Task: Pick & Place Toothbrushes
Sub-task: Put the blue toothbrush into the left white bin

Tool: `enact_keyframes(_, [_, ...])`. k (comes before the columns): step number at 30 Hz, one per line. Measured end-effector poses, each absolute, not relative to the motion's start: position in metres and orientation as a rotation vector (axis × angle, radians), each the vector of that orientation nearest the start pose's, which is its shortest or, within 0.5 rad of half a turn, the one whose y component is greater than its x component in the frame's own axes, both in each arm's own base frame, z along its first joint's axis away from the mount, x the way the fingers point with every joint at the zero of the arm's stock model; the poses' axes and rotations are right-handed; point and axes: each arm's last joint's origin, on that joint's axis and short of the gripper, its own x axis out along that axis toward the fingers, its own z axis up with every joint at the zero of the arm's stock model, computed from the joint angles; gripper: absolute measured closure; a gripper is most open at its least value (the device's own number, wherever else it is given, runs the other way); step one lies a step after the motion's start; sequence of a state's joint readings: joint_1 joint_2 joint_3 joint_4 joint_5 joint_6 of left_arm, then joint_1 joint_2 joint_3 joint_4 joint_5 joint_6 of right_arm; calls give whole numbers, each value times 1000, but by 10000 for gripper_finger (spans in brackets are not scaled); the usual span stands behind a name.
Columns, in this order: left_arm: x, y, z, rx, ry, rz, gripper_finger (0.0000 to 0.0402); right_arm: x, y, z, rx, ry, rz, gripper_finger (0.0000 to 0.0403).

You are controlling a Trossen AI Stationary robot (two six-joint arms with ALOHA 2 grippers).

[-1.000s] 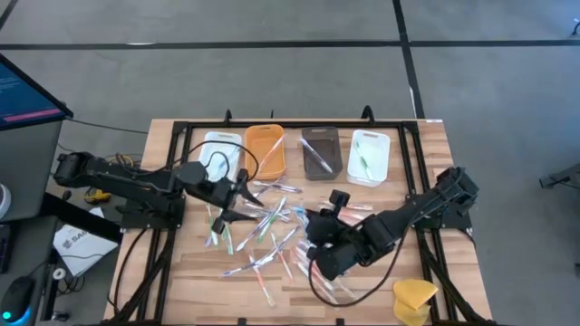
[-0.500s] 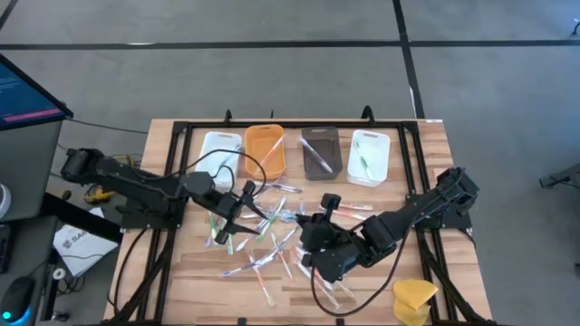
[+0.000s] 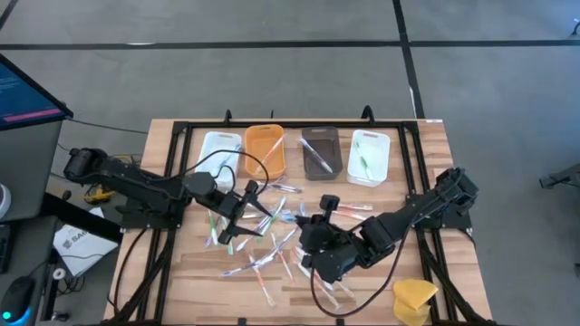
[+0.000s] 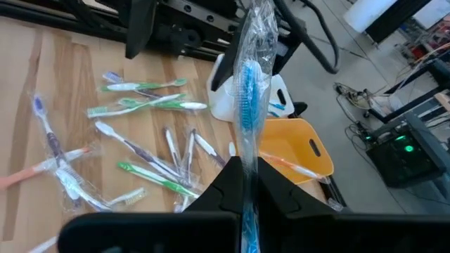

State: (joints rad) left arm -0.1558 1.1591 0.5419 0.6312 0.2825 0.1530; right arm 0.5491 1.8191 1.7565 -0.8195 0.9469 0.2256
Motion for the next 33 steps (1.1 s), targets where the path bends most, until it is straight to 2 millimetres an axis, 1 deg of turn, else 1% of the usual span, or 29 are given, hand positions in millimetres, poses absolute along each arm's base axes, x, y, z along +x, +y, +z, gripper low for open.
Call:
enact_keyframes(4, [241,-45,255,174,-57,-392,135,345,180,340,-381,590,-436,399])
enact_keyframes(11, [244,-45,261,205,-162,-366,135,351,177,342,-363,581,-393,399])
enact_keyframes(14, [250,-46,258,231,-193,-360,137,354,174,342,-366,583,-393,398])
enact_keyframes(20, [261,-45,251,254,-254,-270,137,358,168,341,-342,599,-368,398])
enact_keyframes(24, [265,-46,249,253,-296,-259,137,359,166,341,-339,602,-364,398])
enact_keyframes(28, [273,-47,249,253,-289,-260,137,363,164,336,-329,613,-330,398])
enact_keyframes(33, [280,-48,251,253,-292,-261,137,364,161,334,-327,618,-335,398])
